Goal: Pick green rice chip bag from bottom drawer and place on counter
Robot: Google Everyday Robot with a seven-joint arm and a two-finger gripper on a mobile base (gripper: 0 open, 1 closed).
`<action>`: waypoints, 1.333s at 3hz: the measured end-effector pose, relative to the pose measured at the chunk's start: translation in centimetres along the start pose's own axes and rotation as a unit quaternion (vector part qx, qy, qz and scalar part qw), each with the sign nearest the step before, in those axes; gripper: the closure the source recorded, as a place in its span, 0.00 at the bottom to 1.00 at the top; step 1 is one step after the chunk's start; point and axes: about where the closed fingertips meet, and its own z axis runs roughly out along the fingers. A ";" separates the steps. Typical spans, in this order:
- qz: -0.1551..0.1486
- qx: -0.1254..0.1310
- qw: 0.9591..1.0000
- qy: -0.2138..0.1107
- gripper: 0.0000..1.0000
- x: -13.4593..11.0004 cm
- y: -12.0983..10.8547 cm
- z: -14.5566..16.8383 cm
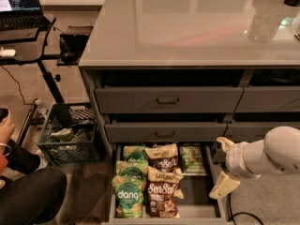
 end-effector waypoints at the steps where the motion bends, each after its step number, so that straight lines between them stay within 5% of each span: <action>1: 0.014 -0.008 1.000 -0.016 0.00 1.4 0.3 2.2; 2: 0.014 -0.008 1.000 -0.016 0.00 1.4 0.3 2.3; 4: -0.031 -0.080 0.995 -0.058 0.00 -3.3 4.8 13.4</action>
Offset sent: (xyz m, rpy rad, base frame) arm 0.0019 -0.0023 -0.0205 0.0334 0.0083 -0.0103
